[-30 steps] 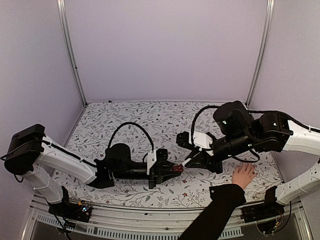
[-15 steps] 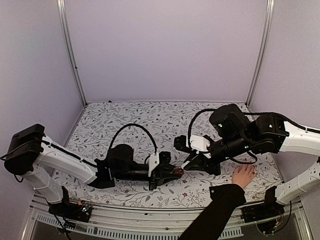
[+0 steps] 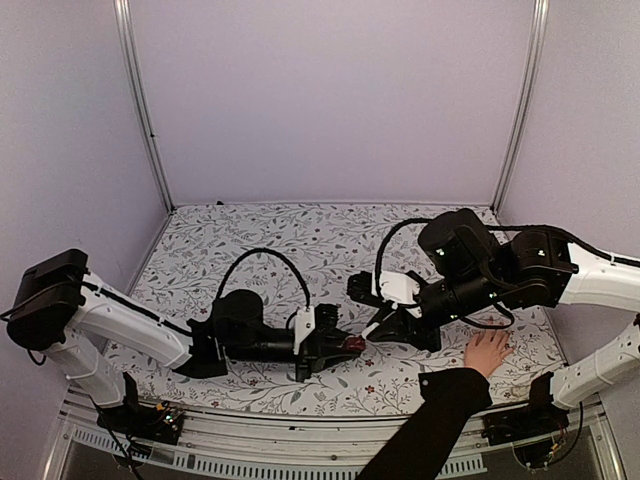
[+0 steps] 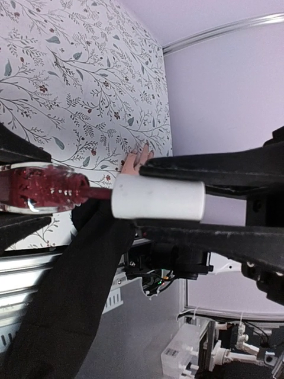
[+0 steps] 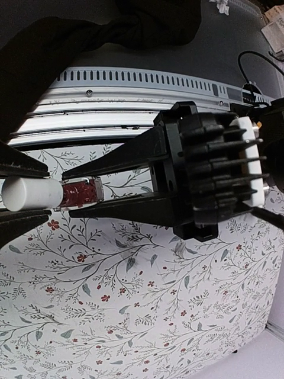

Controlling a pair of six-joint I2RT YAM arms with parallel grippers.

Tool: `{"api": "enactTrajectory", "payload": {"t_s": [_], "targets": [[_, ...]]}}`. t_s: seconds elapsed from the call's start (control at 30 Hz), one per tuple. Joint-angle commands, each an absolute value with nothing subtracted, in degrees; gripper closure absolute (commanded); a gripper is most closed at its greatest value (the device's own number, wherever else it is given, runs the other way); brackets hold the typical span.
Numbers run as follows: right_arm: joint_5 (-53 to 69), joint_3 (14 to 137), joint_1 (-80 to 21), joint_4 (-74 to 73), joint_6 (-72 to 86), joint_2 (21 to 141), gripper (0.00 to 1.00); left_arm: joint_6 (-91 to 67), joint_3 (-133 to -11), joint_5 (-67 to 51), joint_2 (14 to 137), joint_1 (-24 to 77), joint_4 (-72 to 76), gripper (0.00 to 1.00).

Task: Paint the nails
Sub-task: Close the nail polish bottle.

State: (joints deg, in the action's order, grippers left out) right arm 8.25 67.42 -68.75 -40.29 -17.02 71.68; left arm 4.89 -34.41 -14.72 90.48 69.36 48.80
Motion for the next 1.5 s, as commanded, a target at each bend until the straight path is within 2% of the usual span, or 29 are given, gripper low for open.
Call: {"api": "enactTrajectory", "payload": {"t_s": [0.0,0.83,1.13,1.33,1.47], "targets": [[8.0,66.8,-69.4,-40.5,-17.4,71.1,1.00,4.7,-33.9,-15.0,88.6,70.1,52.9,1.00],[8.8,67.7,-69.6,-40.1,-16.8,73.9,1.00,8.0,-38.6,-14.6,87.9,71.1,47.9,1.00],[6.1,69.3,-69.8,-40.6,-15.1,76.3,0.98,8.0,-38.5,-10.5,86.7,71.4,48.6,1.00],[3.6,71.9,-69.8,-40.3,-12.6,77.2,0.90,6.6,-38.0,-3.6,87.4,71.3,51.0,1.00],[3.4,72.8,-69.7,-40.6,-11.8,77.4,0.78,6.6,-38.2,-2.8,87.6,71.3,51.3,1.00]]}}
